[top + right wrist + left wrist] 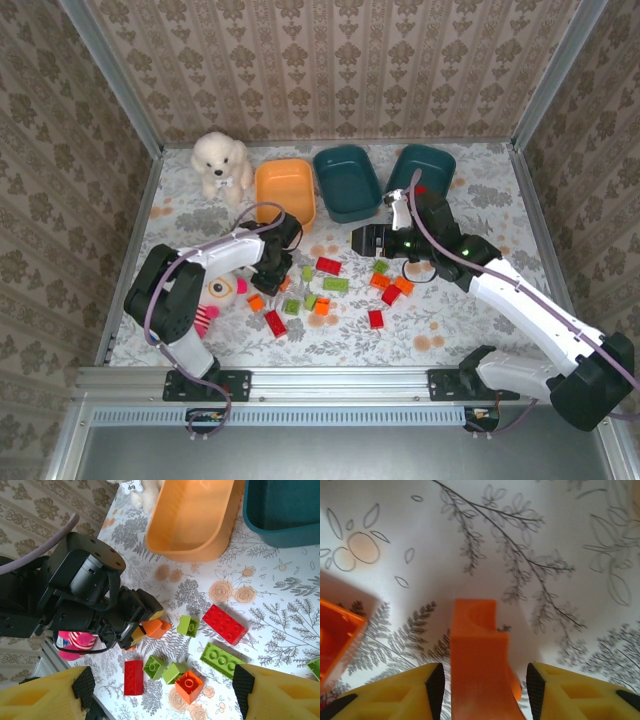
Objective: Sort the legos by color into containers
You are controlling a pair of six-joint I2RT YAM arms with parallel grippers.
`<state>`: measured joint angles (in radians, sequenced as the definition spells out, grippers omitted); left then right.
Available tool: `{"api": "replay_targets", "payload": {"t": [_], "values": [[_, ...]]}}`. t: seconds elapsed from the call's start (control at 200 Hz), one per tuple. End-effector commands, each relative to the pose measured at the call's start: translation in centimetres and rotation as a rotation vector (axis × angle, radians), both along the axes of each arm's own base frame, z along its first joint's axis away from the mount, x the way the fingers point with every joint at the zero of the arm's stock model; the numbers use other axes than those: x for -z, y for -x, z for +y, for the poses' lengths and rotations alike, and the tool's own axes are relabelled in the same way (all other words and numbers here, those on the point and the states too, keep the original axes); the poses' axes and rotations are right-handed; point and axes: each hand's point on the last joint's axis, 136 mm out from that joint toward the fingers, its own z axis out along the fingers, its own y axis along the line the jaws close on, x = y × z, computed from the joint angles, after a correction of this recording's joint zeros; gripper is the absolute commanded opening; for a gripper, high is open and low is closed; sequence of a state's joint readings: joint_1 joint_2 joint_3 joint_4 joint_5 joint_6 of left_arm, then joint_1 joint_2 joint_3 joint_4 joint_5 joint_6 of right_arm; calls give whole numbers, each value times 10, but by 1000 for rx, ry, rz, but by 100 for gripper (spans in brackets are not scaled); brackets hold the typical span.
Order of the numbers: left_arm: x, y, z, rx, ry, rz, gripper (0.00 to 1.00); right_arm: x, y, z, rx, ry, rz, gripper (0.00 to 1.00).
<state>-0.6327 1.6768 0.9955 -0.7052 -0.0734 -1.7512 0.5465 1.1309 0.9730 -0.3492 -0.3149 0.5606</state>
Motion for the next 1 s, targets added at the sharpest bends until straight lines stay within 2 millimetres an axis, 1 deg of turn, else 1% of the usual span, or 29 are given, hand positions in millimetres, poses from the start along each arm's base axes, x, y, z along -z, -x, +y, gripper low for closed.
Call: {"api": "replay_targets", "payload": {"t": [0.0, 0.05, 0.11, 0.12, 0.15, 0.245, 0.27, 0.335, 0.44, 0.495, 0.54, 0.6, 0.64, 0.715, 0.745, 0.755, 0.795, 0.855, 0.89, 0.895, 0.905, 0.935, 0.995], "values": [[6, -2, 9, 0, -36, -9, 45, -2, 4, 3, -19, -7, 25, 76], [6, -3, 9, 8, -38, -15, 42, -1, 3, 3, -17, -6, 28, 76], [6, -5, 9, 16, -38, -23, 34, 0, 3, 3, -16, -5, 34, 76], [6, -5, 9, 16, -39, -24, 32, 0, 3, 3, -16, -4, 34, 76], [5, -6, 9, 17, -41, -31, 27, 0, 3, 3, -14, -3, 34, 76], [-8, -12, 10, 30, -53, -73, 20, -3, 1, 2, -11, 1, 29, 76], [-14, -14, 11, 42, -60, -87, 19, -4, 2, 2, -9, 4, 27, 76], [-37, -22, 9, 83, -75, -133, 19, -10, 0, -1, 1, 12, 11, 76], [-82, -38, 6, 183, -108, -216, 17, -22, -3, -7, 29, 24, -23, 76], [-100, -48, 4, 248, -130, -249, 18, -25, -4, -10, 45, 32, -35, 76], [-110, -58, 3, 294, -142, -266, 18, -27, -6, -12, 59, 40, -41, 76], [-123, -78, -3, 373, -149, -304, 18, -29, -8, -13, 70, 41, -48, 76], [-127, -93, -6, 419, -150, -316, 17, -29, -10, -15, 81, 45, -49, 76], [-129, -124, -14, 503, -135, -322, 18, -29, -14, -17, 100, 50, -45, 76], [-125, -137, -16, 535, -139, -317, 19, -29, -14, -17, 103, 53, -41, 76], [-127, -142, -16, 540, -137, -324, 19, -29, -15, -17, 103, 53, -40, 76], [-125, -160, -19, 581, -135, -327, 19, -29, -16, -17, 108, 58, -37, 76], [-113, -186, -26, 635, -120, -323, 20, -28, -17, -18, 112, 65, -29, 76], [-106, -195, -34, 664, -101, -316, 20, -27, -17, -19, 117, 68, -24, 76], [-104, -198, -29, 655, -101, -310, 20, -27, -17, -19, 117, 69, -24, 76], [-102, -203, -25, 650, -97, -307, 20, -27, -17, -19, 118, 69, -24, 76], [-98, -214, -26, 658, -87, -307, 21, -26, -16, -20, 121, 72, -22, 76], [-86, -227, -28, 681, -77, -287, 21, -25, -16, -23, 131, 77, -17, 76]]}}
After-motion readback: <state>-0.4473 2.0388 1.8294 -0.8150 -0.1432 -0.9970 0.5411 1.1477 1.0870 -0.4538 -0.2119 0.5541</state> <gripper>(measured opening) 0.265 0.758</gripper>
